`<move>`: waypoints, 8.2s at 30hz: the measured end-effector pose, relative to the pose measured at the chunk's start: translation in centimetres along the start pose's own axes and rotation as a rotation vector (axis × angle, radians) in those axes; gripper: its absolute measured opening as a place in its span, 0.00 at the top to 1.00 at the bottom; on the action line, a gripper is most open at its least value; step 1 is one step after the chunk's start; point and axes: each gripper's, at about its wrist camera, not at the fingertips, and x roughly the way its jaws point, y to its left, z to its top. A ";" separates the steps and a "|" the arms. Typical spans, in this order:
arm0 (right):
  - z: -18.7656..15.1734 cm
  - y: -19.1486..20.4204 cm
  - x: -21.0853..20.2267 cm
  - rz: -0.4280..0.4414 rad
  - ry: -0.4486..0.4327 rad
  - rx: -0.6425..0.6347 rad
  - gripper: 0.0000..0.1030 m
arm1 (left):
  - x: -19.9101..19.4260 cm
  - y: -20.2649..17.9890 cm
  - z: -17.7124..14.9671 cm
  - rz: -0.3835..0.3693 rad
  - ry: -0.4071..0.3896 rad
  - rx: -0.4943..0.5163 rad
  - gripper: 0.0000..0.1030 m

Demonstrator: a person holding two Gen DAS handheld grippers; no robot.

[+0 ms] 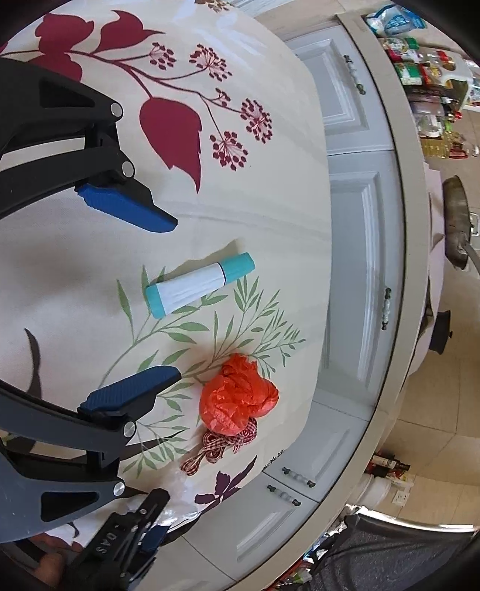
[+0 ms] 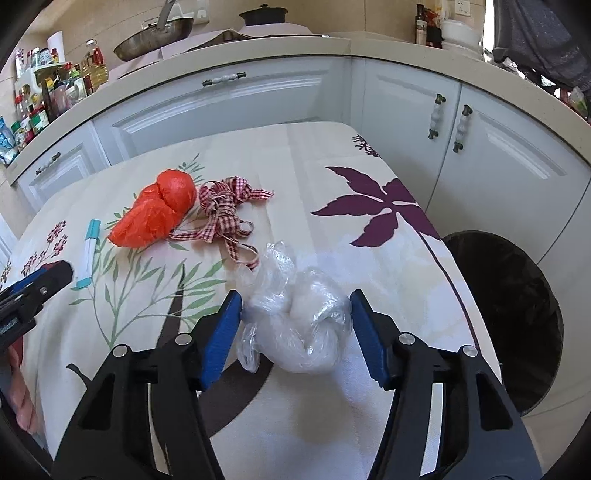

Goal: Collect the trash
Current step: 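Grasp the clear plastic bag with the right tool while the left tool grasps the teal-capped tube, then carry the clear bag and teal-capped tube over the black bin with both tools, then open both tools to drop the clear bag and tube into the bin, then move both open tools back over the table toward the red bag and ribbon, then grasp the red plastic bag with the left tool while the right tool grasps the checked ribbon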

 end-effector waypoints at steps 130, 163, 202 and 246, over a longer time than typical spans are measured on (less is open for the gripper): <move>-4.4 -25.2 -9.7 -0.358 -0.355 0.294 0.43 | -1.2 -33.1 -3.6 -0.411 -0.163 0.490 0.97; -3.4 -22.7 -8.2 -0.305 -0.344 0.286 0.35 | -0.7 -29.2 -2.0 -0.332 -0.169 0.414 0.39; 3.7 -2.0 -2.4 0.023 -0.263 0.031 0.35 | -1.2 -6.4 1.3 0.011 -0.171 0.142 0.28; 5.8 3.9 3.7 0.084 -0.074 -0.088 0.34 | 0.6 0.4 2.7 0.054 -0.109 0.096 0.98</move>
